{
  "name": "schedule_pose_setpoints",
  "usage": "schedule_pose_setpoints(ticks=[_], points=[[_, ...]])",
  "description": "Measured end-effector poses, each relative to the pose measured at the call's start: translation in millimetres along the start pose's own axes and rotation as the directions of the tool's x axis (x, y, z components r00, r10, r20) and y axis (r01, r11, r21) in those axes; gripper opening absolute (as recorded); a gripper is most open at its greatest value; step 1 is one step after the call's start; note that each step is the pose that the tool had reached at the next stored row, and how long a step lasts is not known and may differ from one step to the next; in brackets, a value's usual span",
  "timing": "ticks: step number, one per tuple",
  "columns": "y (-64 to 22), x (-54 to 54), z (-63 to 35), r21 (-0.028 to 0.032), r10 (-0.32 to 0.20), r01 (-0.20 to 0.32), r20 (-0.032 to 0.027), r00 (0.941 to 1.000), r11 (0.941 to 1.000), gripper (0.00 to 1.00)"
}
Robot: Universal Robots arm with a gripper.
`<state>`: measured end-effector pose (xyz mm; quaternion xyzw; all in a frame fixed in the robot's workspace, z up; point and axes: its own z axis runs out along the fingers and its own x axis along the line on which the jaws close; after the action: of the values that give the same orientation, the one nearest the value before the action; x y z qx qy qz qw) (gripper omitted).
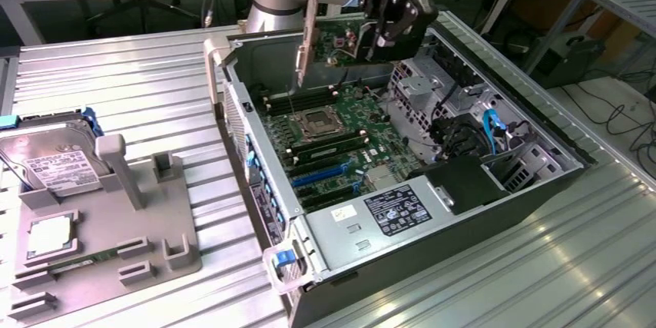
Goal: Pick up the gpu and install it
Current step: 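Insert the gpu into the slot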
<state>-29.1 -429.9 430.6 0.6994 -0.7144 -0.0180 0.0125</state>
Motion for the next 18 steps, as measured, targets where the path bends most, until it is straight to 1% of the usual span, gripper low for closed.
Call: schedule_pose_setpoints(ticks=[1, 3, 5, 6, 8, 9, 10, 11, 12, 13, 18], points=[[2.7, 0.0, 2.7, 0.0441, -0.022, 0.022, -0.0009, 0.9998, 0.9988, 0.28], [6.3, 0.3, 14.2, 0.044, -0.022, 0.022, -0.0012, 0.9998, 0.9988, 0.28], [6.6, 0.5, 29.1, 0.0439, -0.022, 0.022, -0.0011, 0.9998, 0.9988, 0.28], [6.2, 0.5, 38.5, 0.0438, -0.022, 0.022, -0.0011, 0.9998, 0.9988, 0.28], [6.3, 0.9, 51.2, 0.0439, -0.022, 0.022, -0.001, 0.9998, 0.9988, 0.28], [8.2, 2.1, 60.2, 0.044, -0.006, 0.006, -0.0003, 1.0, 0.999, 0.28], [8.5, 5.8, 69.7, 0.0355, -0.006, 0.006, -0.0005, 1.0, 0.9994, 0.28], [8.4, 6.5, 76.7, 0.024, -0.008, 0.008, -0.0008, 1.0, 0.9997, 0.28], [8.9, 6.7, 78.2, 0.0238, -0.03, 0.03, -0.0017, 0.9996, 0.9993, 0.28], [9.2, 6.8, 79.9, 0.0239, -0.03, 0.03, -0.0015, 0.9995, 0.9993, 0.28], [8.9, 8.6, 88.1, 0.0191, -0.031, 0.031, -0.0018, 0.9995, 0.9993, 0.28]])
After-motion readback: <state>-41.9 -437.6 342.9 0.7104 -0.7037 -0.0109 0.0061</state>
